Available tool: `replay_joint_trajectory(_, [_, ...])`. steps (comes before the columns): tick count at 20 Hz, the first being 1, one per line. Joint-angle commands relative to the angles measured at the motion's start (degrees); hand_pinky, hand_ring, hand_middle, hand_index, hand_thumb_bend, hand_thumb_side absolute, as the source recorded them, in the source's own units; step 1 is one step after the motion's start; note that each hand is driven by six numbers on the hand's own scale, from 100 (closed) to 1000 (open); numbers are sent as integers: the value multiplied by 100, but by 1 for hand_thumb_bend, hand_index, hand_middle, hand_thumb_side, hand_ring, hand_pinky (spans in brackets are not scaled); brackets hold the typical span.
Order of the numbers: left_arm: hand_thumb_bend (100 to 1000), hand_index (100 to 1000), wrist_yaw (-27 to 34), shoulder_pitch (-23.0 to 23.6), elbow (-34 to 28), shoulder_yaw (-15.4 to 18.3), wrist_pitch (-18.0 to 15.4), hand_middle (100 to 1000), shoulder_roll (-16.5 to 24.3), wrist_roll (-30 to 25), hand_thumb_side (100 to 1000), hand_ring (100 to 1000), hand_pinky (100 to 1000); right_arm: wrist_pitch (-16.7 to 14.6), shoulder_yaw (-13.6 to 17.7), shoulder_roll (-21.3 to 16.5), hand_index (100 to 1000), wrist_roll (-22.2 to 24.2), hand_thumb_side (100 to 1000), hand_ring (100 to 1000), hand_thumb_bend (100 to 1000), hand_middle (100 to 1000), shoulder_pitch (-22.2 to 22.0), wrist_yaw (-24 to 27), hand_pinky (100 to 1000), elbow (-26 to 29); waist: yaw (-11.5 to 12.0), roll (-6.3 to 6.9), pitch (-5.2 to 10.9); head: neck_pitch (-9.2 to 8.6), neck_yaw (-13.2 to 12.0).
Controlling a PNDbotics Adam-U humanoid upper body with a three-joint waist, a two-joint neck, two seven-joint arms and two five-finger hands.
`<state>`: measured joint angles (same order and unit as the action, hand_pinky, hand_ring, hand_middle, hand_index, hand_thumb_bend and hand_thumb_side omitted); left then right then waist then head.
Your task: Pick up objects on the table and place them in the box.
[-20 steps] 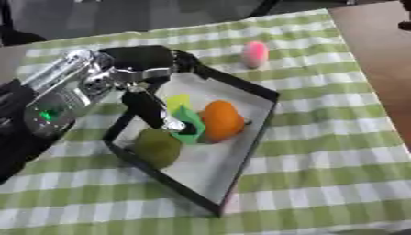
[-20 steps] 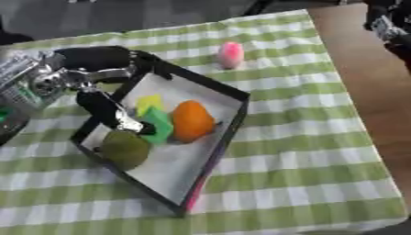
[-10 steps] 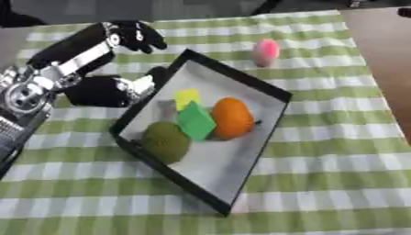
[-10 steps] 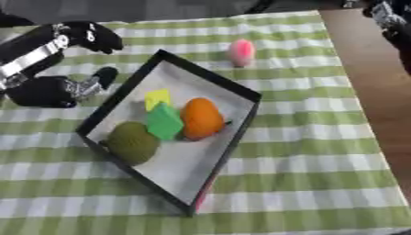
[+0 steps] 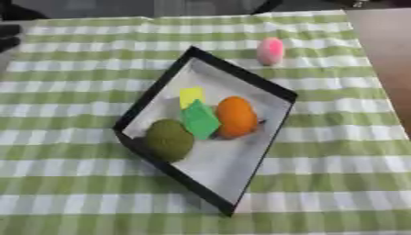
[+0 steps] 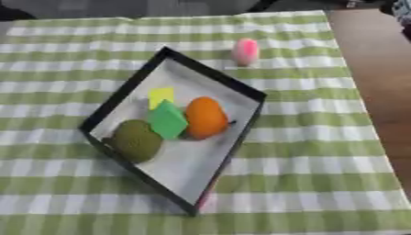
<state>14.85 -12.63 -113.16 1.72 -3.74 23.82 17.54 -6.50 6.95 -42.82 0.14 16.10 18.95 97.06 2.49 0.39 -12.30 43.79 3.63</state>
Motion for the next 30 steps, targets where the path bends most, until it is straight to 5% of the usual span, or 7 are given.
replay_joint_trajectory(1, [236,831,340,176,-132,242,-190,784,-86,506,747,740,820,-25,58,-129,900,7,583,999,100,890,63,43,896,117,6,-126,3,-22,-32])
replay_joint_trajectory(12, [275,841,521,569,-63,527,-375,793,-587,832,693,753,839,-120,28,-276,918,298,566,1000,100,922,263,-226,897,16,94,-248,-58,-114,38])
replay_joint_trajectory(17, [268,840,396,558,-61,521,-387,793,-632,854,697,753,839,-305,-345,-797,919,697,511,1000,100,930,777,-616,896,-246,171,-258,-74,-136,102])
replay_joint_trajectory(24, [255,837,273,522,-27,459,-370,792,-553,845,705,753,839,-883,-1108,-1700,901,1314,229,998,100,908,1485,-1233,892,-758,351,-321,-62,-152,269])
replay_joint_trajectory(30, [240,833,232,471,43,404,-340,786,-455,828,714,749,837,-1478,-1757,-2052,888,1909,217,980,100,894,1824,-1828,888,-1195,476,-374,-49,-173,429])
